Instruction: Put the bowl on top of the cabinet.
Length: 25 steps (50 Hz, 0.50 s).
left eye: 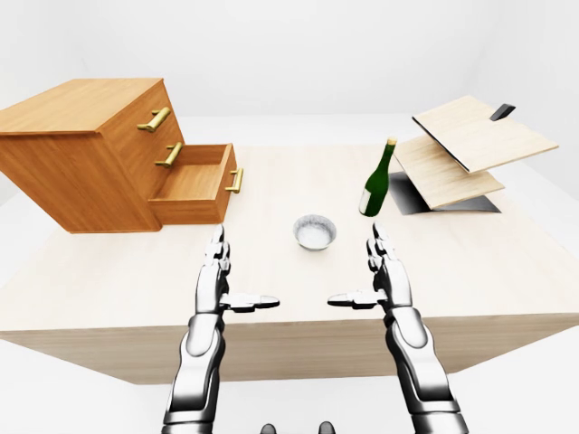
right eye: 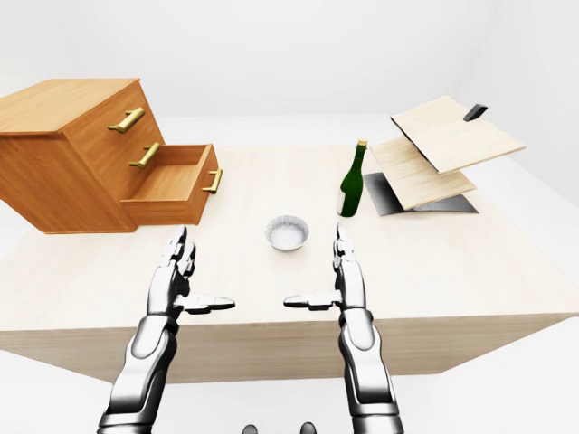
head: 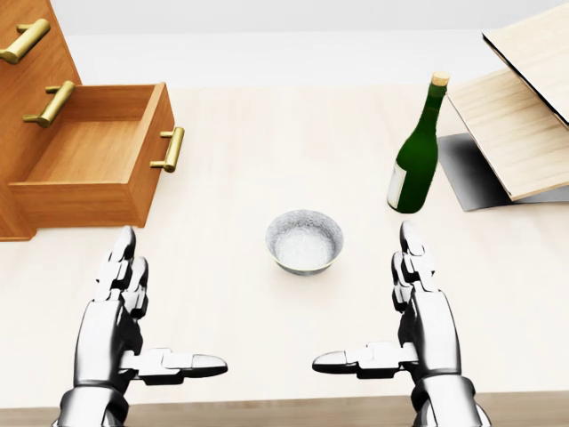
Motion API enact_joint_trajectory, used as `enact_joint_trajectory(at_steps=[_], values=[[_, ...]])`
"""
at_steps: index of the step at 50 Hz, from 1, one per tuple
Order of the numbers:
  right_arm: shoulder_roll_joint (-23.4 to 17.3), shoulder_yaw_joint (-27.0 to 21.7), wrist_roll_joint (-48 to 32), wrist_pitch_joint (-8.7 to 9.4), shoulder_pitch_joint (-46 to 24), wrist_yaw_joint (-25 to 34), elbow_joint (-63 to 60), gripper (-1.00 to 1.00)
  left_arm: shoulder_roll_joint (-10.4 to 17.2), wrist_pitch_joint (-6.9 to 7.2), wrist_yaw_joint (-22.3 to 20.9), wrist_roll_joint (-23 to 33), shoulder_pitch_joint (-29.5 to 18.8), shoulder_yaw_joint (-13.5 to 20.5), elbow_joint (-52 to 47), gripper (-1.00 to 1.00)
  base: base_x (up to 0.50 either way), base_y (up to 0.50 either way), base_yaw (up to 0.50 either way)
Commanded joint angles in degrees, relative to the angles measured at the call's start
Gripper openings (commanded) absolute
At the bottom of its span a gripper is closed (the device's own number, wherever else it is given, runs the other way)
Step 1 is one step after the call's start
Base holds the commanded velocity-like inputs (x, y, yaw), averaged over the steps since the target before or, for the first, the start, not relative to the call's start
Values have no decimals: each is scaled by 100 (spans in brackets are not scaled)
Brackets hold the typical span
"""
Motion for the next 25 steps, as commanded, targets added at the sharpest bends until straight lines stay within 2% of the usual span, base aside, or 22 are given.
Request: enact_joint_trajectory(at_steps=[1, 3, 5, 8, 10, 15, 25], values=[[-57, -82, -117, 299, 153, 66, -467, 100, 68, -22, -202, -173, 114, 151, -264, 100, 0, 0, 0], [-50, -81, -151, 422, 250, 56, -752, 100, 70, -53, -261, -195, 152, 144, -344, 100, 0, 0, 0], [-52, -83, -168, 422, 334, 76, -990, 100, 67, -97, -324, -217, 219, 129, -480, 100, 0, 0, 0], [-54, -72, -207, 422, 435, 126, -1212, 100, 65, -22, -353, -260, 251, 151, -604, 100, 0, 0, 0], [-50, -86, -254, 422, 544, 125, -1571, 100, 80, 88, -371, -276, 296, 178, -798, 100, 0, 0, 0], [-18, -24, -415, 422, 800, 135, -2401, 100, 114, 510, -450, -419, 415, 306, -1429, 100, 0, 0, 0], [17, -56, -576, 422, 1108, 195, -3255, 100, 115, 530, -556, -537, 559, 502, -2151, 100, 0, 0, 0]])
